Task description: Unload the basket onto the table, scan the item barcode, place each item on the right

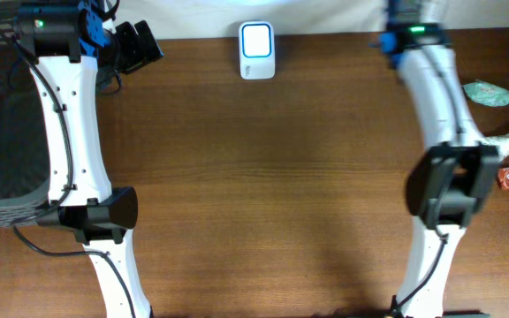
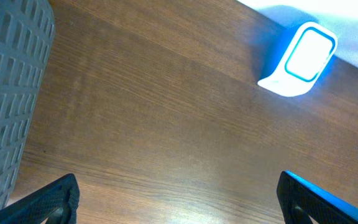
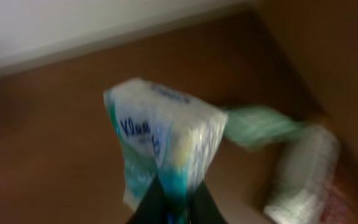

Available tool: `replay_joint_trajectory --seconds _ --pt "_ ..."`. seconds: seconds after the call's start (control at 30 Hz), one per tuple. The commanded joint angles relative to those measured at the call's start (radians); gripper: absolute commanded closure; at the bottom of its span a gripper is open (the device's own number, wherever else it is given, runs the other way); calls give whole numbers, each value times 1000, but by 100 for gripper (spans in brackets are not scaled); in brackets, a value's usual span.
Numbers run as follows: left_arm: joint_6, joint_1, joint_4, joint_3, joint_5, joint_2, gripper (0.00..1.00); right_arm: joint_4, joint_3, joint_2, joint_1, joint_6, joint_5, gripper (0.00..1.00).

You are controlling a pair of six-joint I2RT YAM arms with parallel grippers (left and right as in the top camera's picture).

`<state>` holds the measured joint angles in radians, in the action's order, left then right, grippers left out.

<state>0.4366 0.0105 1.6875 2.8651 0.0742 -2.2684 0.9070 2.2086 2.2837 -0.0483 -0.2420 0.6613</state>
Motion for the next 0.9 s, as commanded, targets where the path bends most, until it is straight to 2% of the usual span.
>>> replay_joint_trajectory --seconds 0.0,0.07,0.17,0.23,0.27,0.3,0.33,0.37,0.4,0.53,0.67,0.77,0.87 --pt "-12 -5 0 10 4 6 1 119 2 -8 -126 -108 -8 96" --pt "-12 -5 0 9 4 6 1 173 2 7 -212 -149 -109 96" --pt "-12 -5 0 10 4 6 1 212 2 19 -304 -344 -163 96" --pt "-12 -5 1 10 4 6 1 203 2 27 -350 -347 -238 96" --pt "-12 -5 1 10 4 6 1 201 2 32 -368 -346 -267 76" --pt "-12 -5 1 10 4 6 1 201 2 34 -373 -346 -275 73" --pt "-12 -5 1 10 4 6 1 201 2 34 -379 -346 -282 55" --pt "-12 -5 0 10 4 6 1 197 2 35 -378 -346 -285 10" --pt "-12 -5 1 10 4 6 1 197 2 34 -378 -340 -286 1" --pt "-12 -5 0 10 4 6 1 250 2 2 -377 -332 -315 1" --pt "-12 -5 0 10 4 6 1 406 2 -163 -375 -348 -487 1" --pt "-12 -5 1 10 4 6 1 522 2 -313 -352 -362 -476 1" --pt "-12 -5 1 10 4 6 1 610 2 -466 -325 -362 -385 1"
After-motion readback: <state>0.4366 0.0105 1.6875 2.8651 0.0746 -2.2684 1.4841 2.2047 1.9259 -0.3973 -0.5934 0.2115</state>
